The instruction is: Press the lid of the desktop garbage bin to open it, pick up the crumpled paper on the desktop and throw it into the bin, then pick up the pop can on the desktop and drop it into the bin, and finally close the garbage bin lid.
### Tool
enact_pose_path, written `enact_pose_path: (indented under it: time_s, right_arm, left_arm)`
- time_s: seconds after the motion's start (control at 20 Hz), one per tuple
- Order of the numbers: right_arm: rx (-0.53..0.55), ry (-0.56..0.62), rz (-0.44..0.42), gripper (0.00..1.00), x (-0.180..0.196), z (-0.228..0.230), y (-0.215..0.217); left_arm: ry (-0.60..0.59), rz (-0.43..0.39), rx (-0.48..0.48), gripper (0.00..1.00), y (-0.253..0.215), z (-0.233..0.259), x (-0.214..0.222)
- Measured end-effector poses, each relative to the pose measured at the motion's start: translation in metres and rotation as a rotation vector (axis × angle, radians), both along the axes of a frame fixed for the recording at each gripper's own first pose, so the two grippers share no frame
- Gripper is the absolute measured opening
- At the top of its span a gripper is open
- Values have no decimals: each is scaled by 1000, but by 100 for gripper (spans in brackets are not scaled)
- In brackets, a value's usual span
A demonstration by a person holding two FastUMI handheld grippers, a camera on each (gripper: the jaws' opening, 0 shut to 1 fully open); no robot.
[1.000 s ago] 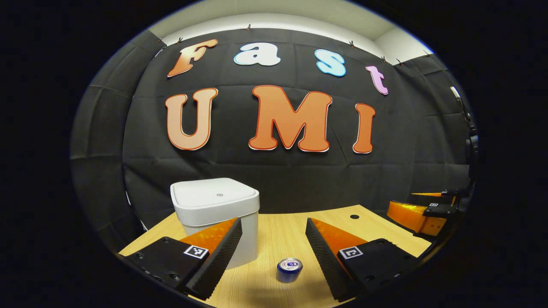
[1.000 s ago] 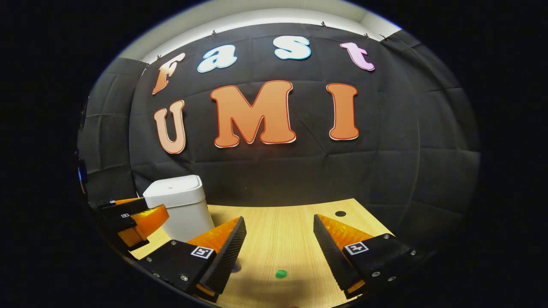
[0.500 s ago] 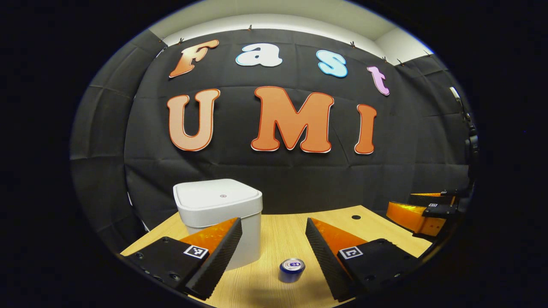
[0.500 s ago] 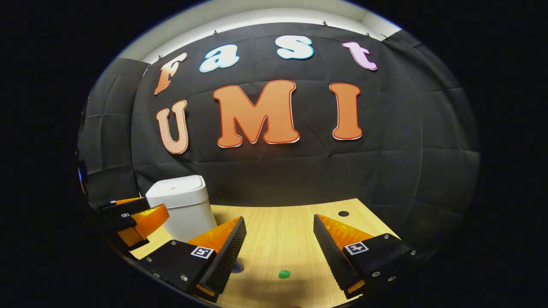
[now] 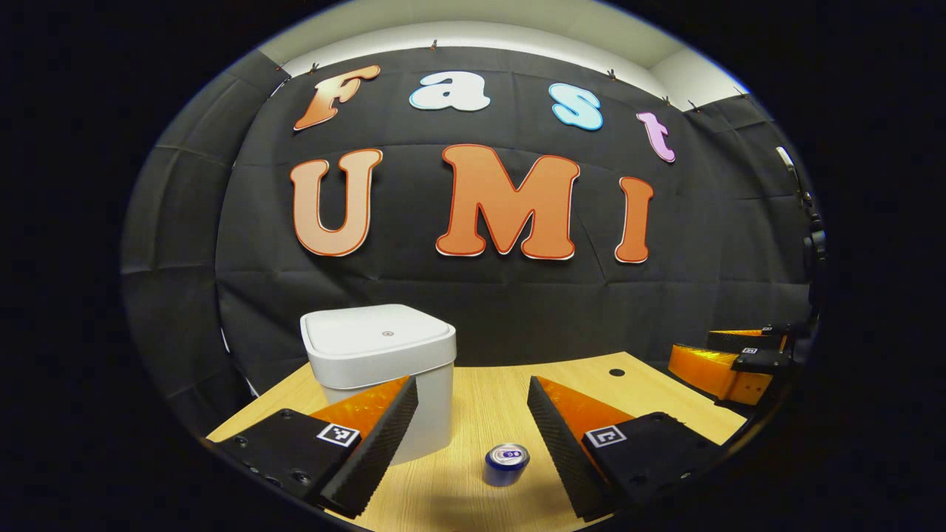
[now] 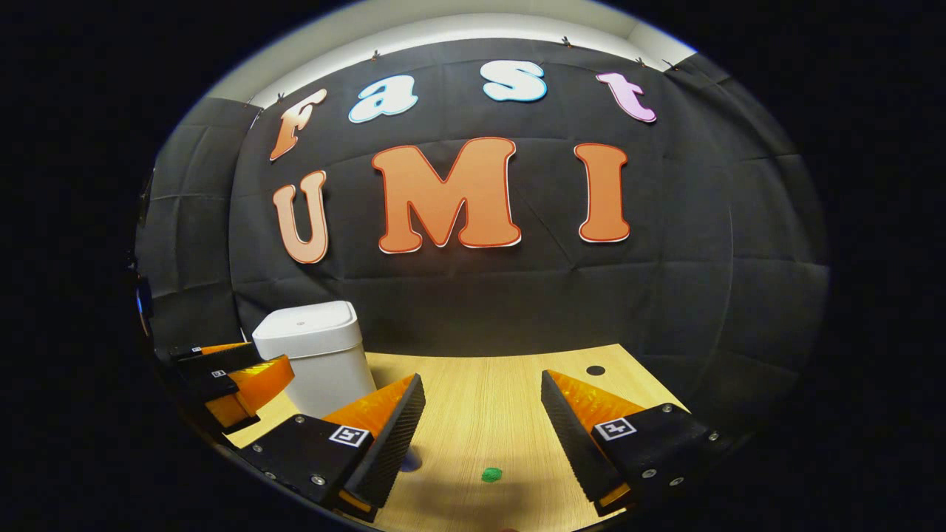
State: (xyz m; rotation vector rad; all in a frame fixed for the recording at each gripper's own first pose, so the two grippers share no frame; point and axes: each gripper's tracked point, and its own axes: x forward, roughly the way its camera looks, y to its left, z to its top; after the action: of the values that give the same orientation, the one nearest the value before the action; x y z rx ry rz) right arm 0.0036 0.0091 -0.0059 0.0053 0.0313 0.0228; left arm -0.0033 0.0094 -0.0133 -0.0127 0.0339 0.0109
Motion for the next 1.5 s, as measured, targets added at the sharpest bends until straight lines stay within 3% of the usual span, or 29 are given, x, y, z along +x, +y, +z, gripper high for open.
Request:
enact_pose_path:
  time_s: [0.3, 0.65, 0.75, 0.9, 0.95, 1.05, 1.1, 1.2, 1.35, 1.5]
  right_arm:
    - [-1, 5, 7, 94, 3, 0, 1]
    - [-9, 0, 10, 94, 7, 2, 0]
    - [-6, 0, 5, 94, 8, 2, -3]
    - [-7, 2, 5, 95, 9, 2, -5]
    - [-8, 2, 5, 94, 9, 2, -6]
    - [-13, 1, 8, 94, 10, 3, -8]
    - [-14, 3, 11, 94, 11, 4, -9]
    - [-16, -2, 7, 94, 12, 6, -15]
    - [-12, -3, -3, 94, 16, 6, -26]
    - [41, 8, -10, 94, 19, 4, -38]
  left_arm:
    - [-15, -5, -29, 94, 0, 6, 1]
    - [-31, 42, -27, 95, 14, 10, 2]
    - [-51, 86, -21, 84, 24, 17, 2]
    - [-65, 112, -21, 34, 29, 24, 5]
    - [-64, 111, -20, 28, 29, 25, 7]
    - [-67, 199, -9, 5, 52, 27, 11]
    - [-71, 198, -4, 0, 57, 33, 19]
    - [-50, 180, 9, 0, 63, 38, 35]
    - [-5, 234, 63, 0, 99, 50, 70]
    - [53, 226, 8, 0, 119, 54, 108]
